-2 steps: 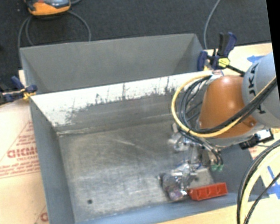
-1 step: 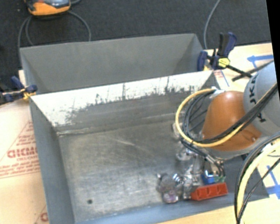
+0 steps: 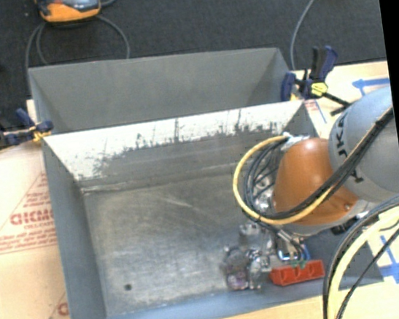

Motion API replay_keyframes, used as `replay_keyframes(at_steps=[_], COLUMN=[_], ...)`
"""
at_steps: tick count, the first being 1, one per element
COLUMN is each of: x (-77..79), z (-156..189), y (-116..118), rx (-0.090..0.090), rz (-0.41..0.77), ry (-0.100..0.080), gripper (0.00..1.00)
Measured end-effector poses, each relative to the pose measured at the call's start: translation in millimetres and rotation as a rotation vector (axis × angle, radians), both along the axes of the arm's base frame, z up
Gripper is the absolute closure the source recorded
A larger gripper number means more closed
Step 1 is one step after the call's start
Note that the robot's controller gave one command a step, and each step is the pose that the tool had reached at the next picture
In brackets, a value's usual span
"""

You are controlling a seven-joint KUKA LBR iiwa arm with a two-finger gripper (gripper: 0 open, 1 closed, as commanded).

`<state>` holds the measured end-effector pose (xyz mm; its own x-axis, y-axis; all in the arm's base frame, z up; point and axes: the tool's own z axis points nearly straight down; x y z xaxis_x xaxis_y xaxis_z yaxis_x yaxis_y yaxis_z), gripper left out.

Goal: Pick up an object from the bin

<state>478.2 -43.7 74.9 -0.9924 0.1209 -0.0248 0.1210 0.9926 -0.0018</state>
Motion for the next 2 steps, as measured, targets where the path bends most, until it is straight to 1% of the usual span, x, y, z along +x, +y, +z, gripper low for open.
replay_keyframes(at_steps=[1,2], x=[-0.4,32.1], z=[1,133], y=[0,2], rx=[0.002,0.004], rz=[-0.003,0.008], ry=[0.003,0.011], gripper=[1.0,1.0])
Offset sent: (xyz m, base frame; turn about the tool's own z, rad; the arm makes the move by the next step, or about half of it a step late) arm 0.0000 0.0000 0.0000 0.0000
